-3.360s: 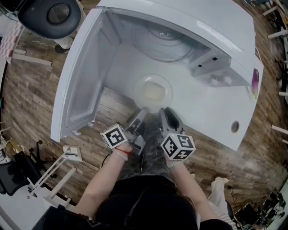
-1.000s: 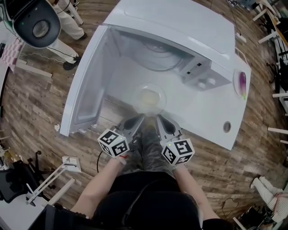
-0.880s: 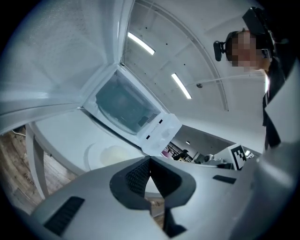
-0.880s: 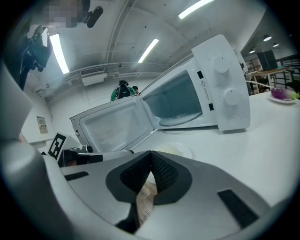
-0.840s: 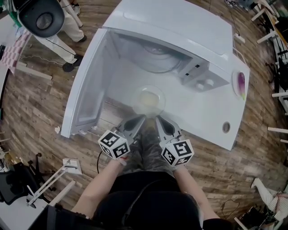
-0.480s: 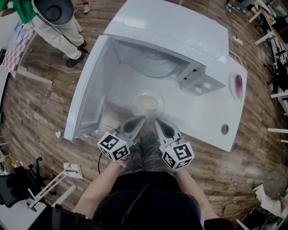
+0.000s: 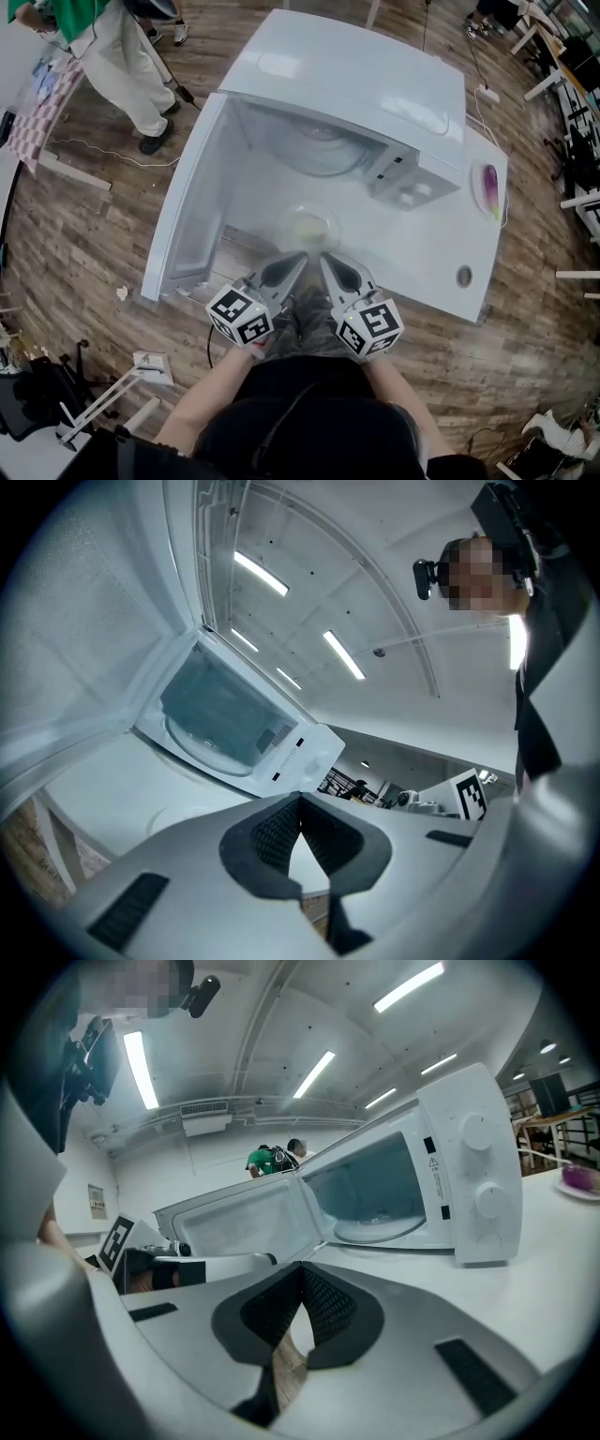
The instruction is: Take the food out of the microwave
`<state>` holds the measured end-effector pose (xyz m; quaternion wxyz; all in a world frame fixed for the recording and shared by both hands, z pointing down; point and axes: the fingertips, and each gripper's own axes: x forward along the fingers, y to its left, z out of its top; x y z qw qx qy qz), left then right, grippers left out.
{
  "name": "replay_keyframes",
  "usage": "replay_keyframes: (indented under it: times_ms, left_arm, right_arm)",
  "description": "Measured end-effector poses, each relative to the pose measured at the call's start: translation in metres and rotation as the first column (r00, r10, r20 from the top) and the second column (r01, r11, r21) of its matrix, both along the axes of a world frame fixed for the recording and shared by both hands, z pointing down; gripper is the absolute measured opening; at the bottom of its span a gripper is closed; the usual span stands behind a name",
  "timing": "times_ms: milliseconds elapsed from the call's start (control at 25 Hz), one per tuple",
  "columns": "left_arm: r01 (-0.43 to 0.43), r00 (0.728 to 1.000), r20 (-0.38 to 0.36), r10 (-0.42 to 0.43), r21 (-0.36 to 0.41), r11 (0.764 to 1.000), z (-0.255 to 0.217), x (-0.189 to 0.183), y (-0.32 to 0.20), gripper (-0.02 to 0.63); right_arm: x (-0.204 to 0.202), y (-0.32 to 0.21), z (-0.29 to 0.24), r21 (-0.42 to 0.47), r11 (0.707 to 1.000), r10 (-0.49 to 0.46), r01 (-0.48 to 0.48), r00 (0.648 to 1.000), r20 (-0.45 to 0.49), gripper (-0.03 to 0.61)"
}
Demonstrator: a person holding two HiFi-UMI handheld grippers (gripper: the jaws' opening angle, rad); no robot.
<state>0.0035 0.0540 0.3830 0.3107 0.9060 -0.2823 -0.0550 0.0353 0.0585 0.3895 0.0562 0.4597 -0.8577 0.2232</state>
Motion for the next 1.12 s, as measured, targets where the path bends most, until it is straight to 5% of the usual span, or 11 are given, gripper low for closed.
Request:
replay_keyframes:
  times_ms: [1120]
  left_arm:
    - [0.016,1.0,0.014,-0.018,0.111,0.994,-0.042,-0.004,-0.03,0.009]
  right_arm:
    - [0.009,-0.017,-0.038,0.08,0.997,-0.026,0.023,0.999,0.033,0.018]
